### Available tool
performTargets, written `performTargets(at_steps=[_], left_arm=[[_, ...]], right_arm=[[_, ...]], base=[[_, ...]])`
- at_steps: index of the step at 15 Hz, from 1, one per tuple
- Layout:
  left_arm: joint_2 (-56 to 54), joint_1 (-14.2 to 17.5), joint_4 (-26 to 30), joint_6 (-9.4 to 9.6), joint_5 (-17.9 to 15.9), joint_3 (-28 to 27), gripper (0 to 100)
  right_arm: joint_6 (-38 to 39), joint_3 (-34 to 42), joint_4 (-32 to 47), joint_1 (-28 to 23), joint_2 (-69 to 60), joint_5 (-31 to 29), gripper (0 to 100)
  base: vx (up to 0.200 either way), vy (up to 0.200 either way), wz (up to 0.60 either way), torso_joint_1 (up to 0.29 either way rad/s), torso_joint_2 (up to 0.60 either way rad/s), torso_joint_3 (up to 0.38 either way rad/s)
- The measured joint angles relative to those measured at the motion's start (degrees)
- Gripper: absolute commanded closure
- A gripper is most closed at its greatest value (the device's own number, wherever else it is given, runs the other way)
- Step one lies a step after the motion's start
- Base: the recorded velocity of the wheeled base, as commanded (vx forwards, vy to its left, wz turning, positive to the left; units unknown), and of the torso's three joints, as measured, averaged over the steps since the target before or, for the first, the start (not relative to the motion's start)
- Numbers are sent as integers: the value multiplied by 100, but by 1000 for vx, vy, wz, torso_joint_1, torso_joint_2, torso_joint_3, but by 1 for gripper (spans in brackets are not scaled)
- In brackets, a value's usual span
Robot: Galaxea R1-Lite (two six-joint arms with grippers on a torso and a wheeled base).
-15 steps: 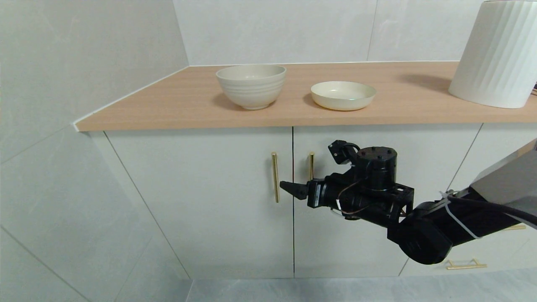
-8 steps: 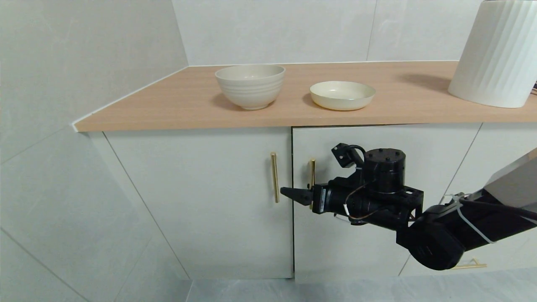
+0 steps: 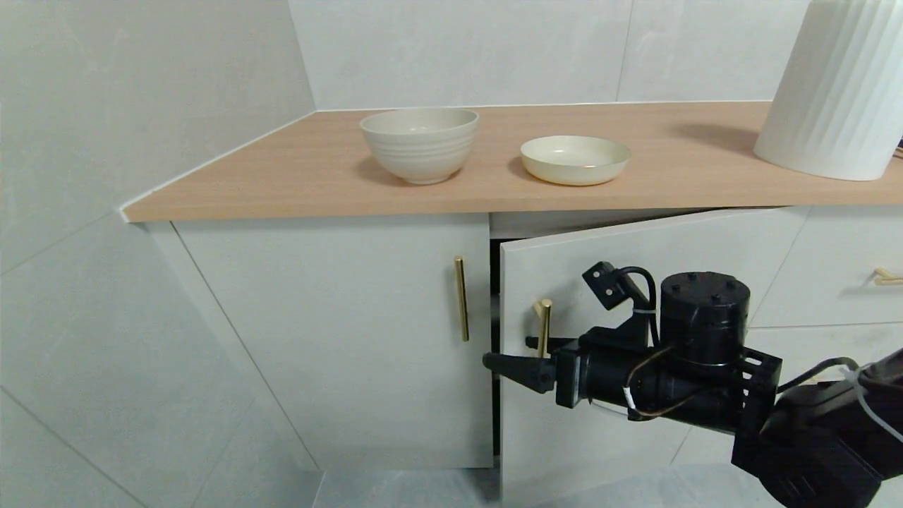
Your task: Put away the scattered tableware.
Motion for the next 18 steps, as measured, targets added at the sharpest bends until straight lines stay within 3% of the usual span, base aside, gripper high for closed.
performTargets(at_steps=[6,8,10,13,15,17,18], left_arm=[[0,0,0,117,-9,0,0],[0,2,-44,289,2,-18,0],[22,0,-55,421,-118,-363,0],[650,-23,191,379,-867,-1349,0],[1758,-34,232,317,-1423,-1970,0],[3126,-107,-66,196,-1759,-2409,0],[3902,-234,-416,6,-1882,-2569,0]], right_arm=[[-21,746,-302,364,-306,-27,0],[-13,907,-295,384,-429,11,0],[-16,1126,-300,458,-549,24,0],[-16,1358,-297,485,-695,44,0],[-148,1475,-286,562,-736,40,0],[-341,1515,-278,571,-763,41,0],[-356,1548,-278,573,-783,55,0]], base=[[0,0,0,0,0,0],[0,0,0,0,0,0],[0,0,0,0,0,0],[0,0,0,0,0,0],[0,0,0,0,0,0],[0,0,0,0,0,0],[0,0,0,0,0,0]])
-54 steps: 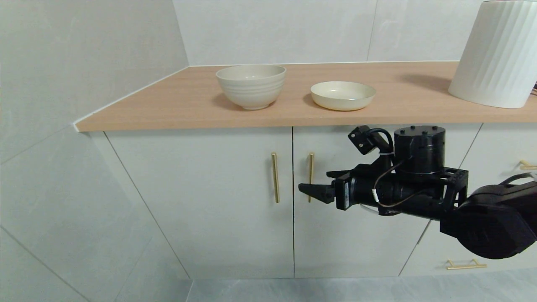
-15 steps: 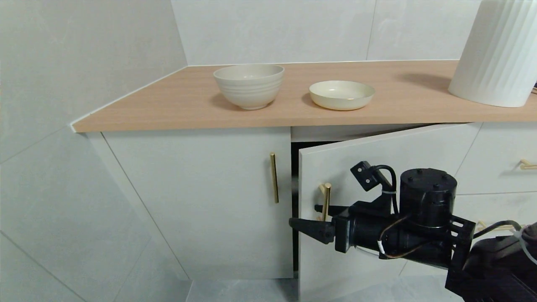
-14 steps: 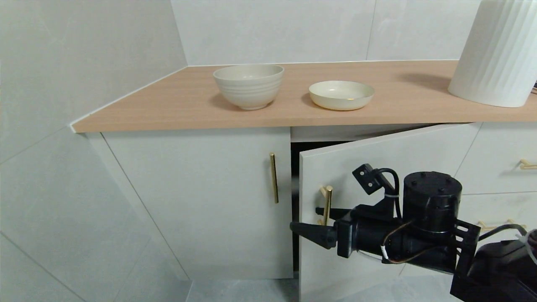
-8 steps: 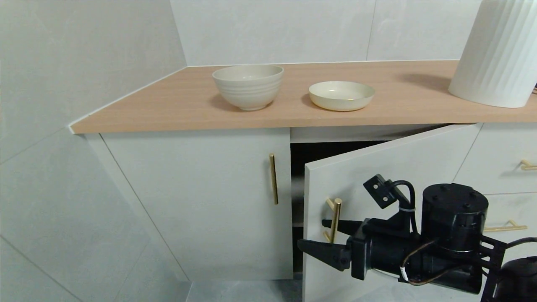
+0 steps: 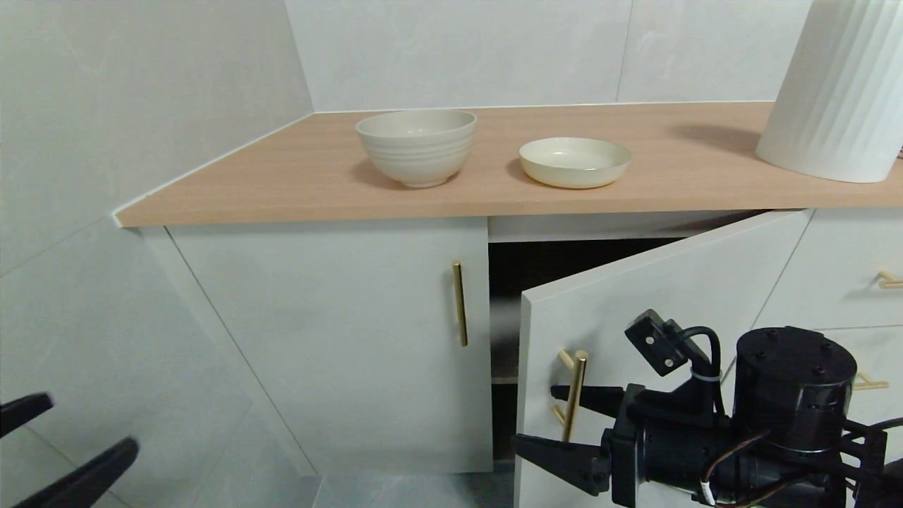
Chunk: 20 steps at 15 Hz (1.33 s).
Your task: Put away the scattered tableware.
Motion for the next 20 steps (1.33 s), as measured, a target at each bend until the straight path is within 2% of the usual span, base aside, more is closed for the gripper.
performTargets(at_steps=[1,2,3,4,5,6,8,9,11,12,17,20], left_arm=[[709,-217,-525,-307,-96,-133,0],[1396,-549,-1158,-709,-156,-236,0],[2085,-1008,-1910,-1142,-172,-333,0],[2682,-1508,-2603,-1473,-108,-374,0],[3222,-1996,-3287,-1725,9,-378,0],[3719,-2345,-3810,-1843,137,-311,0],[4640,-2850,-4820,-1975,457,-80,0],[5044,-3049,-5238,-1999,699,28,100],[5692,-3379,-5731,-1987,1193,177,100],[5901,-3467,-5759,-1949,1240,210,100],[6340,-3589,-5831,-1933,1224,-63,100],[6779,-3707,-6640,-1944,1114,-295,100]], right_arm=[[-2,34,2,9,-20,9,0],[-5,56,5,41,-39,2,0],[-7,72,10,61,-68,-9,0],[-5,98,16,69,-101,-4,0],[-2,111,27,74,-138,-2,0],[1,133,40,78,-174,0,0],[22,158,60,78,-228,13,0],[23,163,62,67,-240,16,0],[28,168,66,39,-269,38,0],[28,169,82,37,-284,38,0],[28,199,71,26,-311,35,0],[30,216,90,-7,-375,38,0]], base=[[0,0,0,0,0,0],[0,0,0,0,0,0],[0,0,0,0,0,0],[0,0,0,0,0,0],[0,0,0,0,0,0],[0,0,0,0,0,0],[0,0,0,0,0,0],[0,0,0,0,0,0],[0,0,0,0,0,0],[0,0,0,0,0,0],[0,0,0,0,0,0],[0,0,0,0,0,0]])
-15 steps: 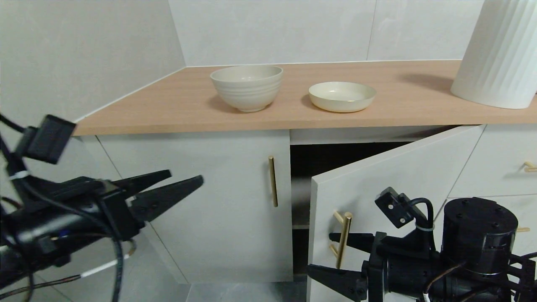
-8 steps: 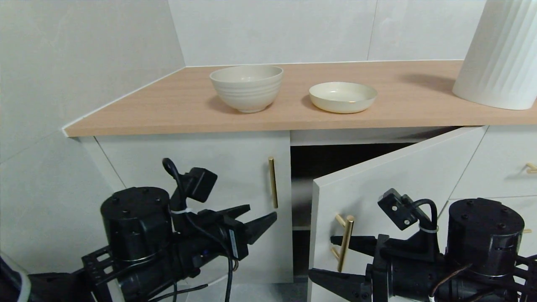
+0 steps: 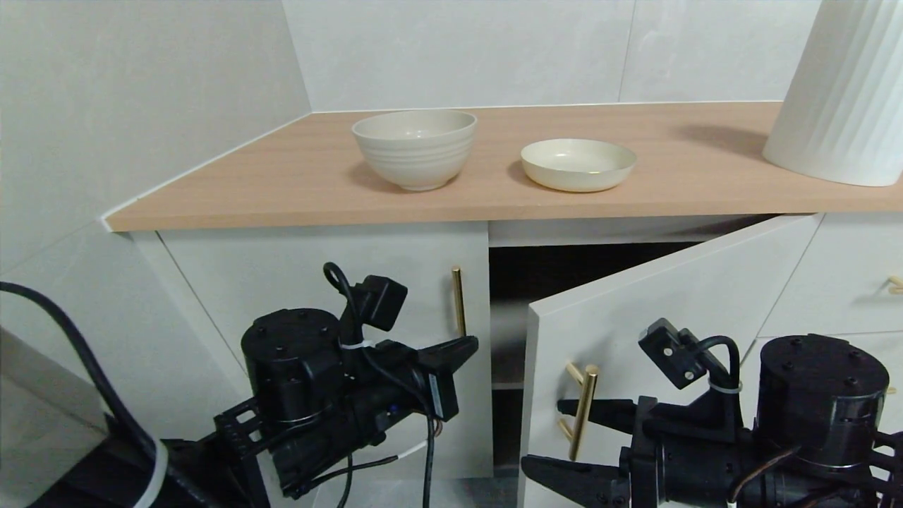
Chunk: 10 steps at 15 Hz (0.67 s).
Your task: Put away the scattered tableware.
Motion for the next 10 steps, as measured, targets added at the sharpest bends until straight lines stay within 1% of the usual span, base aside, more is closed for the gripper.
performTargets(at_steps=[1,3,6,7,10], left_arm=[[193,-91,-233,0,-123,-79,100],[532,-245,-340,0,-288,-355,100],[862,-317,-211,-2,-334,-756,100],[939,-358,-180,-2,-408,-852,100],[1006,-513,-191,-24,-567,-931,100]], right_arm=[[0,6,7,-17,-29,4,0],[-2,27,0,-56,-57,15,0],[-13,63,-13,-157,-129,24,0],[-20,68,-33,-188,-162,28,0],[-30,79,-52,-273,-189,30,0]], base=[[0,0,0,0,0,0],[0,0,0,0,0,0],[0,0,0,0,0,0],[0,0,0,0,0,0],[0,0,0,0,0,0]])
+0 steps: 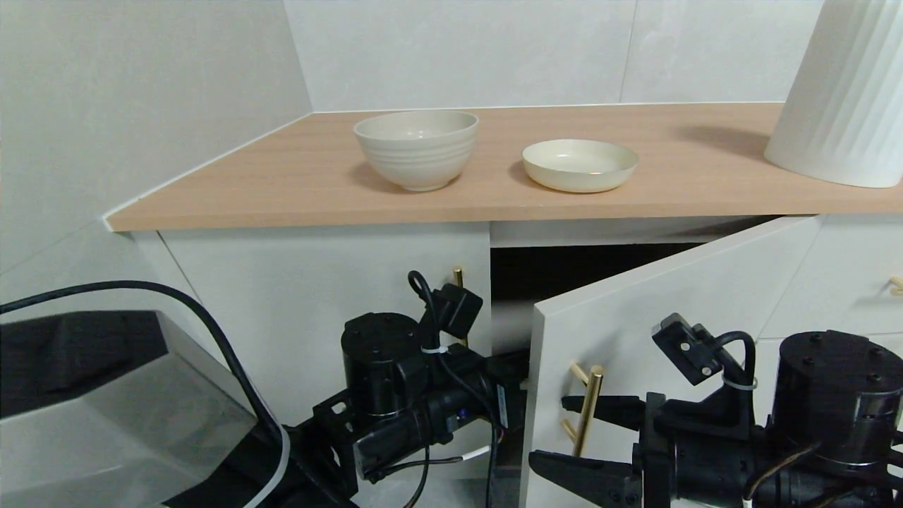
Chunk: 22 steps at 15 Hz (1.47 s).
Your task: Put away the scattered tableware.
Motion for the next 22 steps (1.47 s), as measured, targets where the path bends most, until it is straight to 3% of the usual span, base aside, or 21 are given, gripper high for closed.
performTargets(at_steps=[3,9,12,14,15,22], left_arm=[[-28,-123,-4,-104,6,-5,100],[-94,-204,27,-110,-33,-22,100],[-96,-223,24,-110,-49,-30,100],[-119,-234,27,-110,-41,-30,100],[-133,-247,30,-110,-40,-26,100],[-196,-411,555,-88,6,-174,100]], right_arm=[[-134,45,22,-304,11,-9,0],[-664,318,277,-518,-295,-457,0],[-798,288,1413,-521,-983,-640,0],[-1003,50,2929,-521,-1740,-1290,0],[-1073,-68,3315,-522,-2065,-1604,0],[-1104,-243,3611,-518,-3055,-1793,0]], base=[[0,0,0,0,0,0],[0,0,0,0,0,0],[0,0,0,0,0,0],[0,0,0,0,0,0],[0,0,0,0,0,0],[0,0,0,0,0,0]])
